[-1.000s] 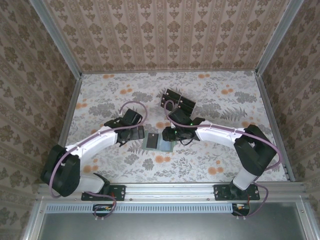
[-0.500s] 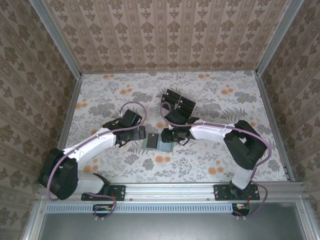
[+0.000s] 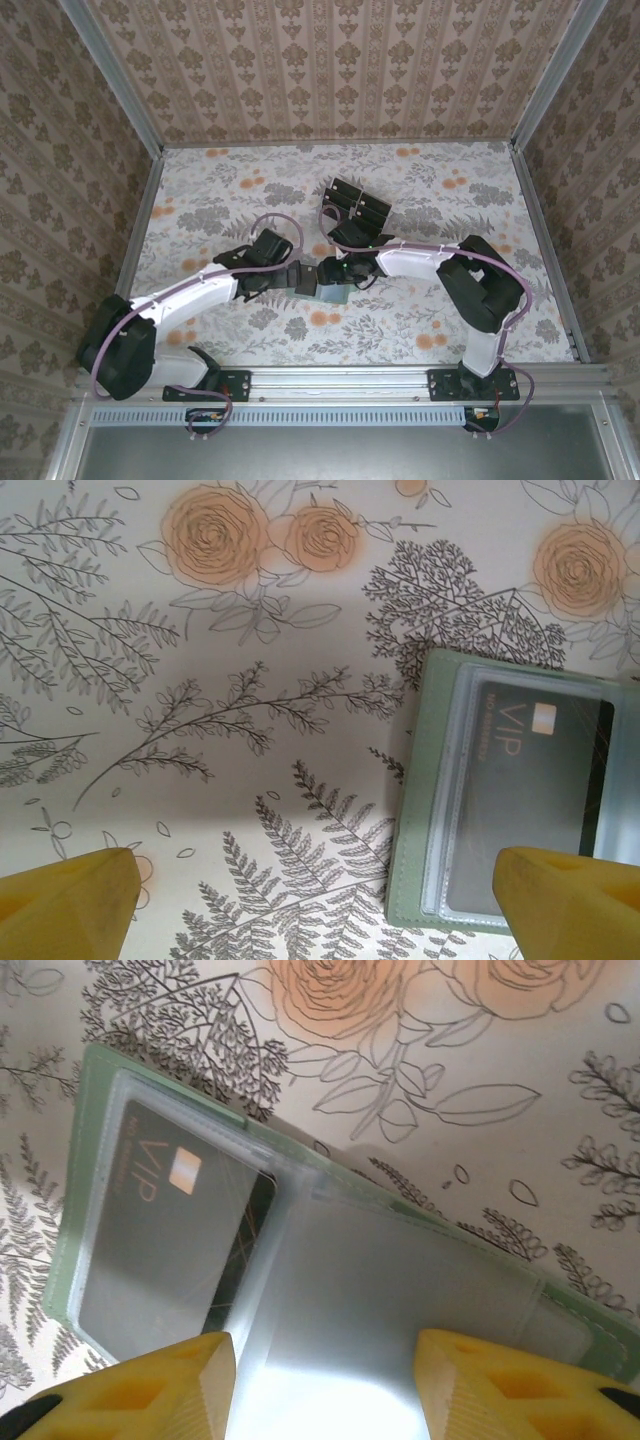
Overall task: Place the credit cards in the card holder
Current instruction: Flip over the card slot on the card holder.
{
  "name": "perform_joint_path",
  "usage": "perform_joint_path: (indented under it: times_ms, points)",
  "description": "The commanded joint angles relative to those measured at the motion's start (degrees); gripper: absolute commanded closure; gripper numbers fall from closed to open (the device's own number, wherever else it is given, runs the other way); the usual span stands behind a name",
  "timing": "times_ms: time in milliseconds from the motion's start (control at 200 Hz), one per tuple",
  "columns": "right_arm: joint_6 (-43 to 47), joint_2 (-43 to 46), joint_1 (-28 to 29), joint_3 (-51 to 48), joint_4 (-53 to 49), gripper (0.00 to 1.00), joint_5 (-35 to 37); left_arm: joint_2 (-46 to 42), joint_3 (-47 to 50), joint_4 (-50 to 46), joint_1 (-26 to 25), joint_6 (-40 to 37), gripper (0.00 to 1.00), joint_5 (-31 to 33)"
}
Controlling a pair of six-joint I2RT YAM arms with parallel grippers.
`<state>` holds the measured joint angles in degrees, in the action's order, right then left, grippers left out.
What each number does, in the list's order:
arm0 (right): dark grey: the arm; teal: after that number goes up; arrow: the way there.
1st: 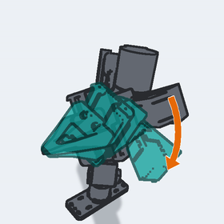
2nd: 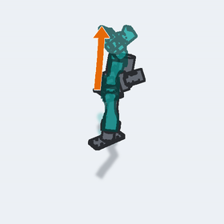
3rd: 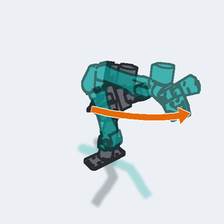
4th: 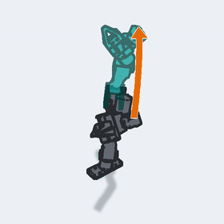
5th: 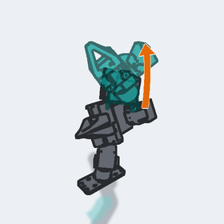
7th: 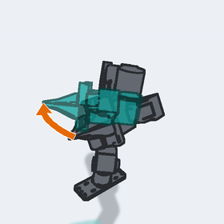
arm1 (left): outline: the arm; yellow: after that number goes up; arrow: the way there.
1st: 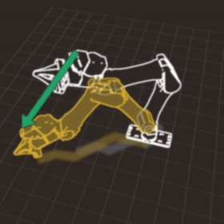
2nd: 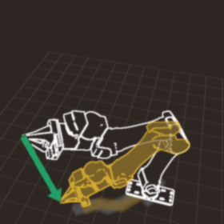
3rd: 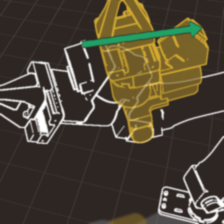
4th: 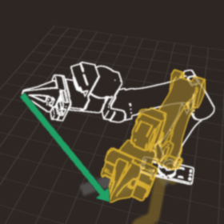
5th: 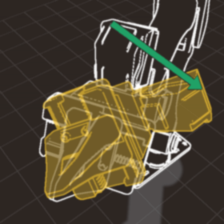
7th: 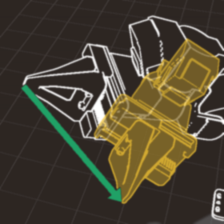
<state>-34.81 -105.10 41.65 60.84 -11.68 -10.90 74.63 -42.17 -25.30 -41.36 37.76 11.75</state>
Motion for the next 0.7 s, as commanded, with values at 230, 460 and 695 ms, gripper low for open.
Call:
perform_joint_path:
  times_ms: [230, 460, 695]
  points:
    - [-4.6, -4.2, -0.3, -1.2, 4.2, 0.45, -6.7, -4.4, 5.4, 6.7, -3.4, 2.3, 0.00, 0.4]
    - [-4.3, -3.4, -0.6, -0.6, 3.2, 0.45, -6.2, -4.4, 5.9, 7.8, -4.7, 2.6, 0.00, 0.8]
    - [-5.7, -4.5, -0.7, 0.0, 3.2, 0.45, -6.4, -5.3, 8.9, 12.7, -7.7, 2.7, 0.00, 2.3]
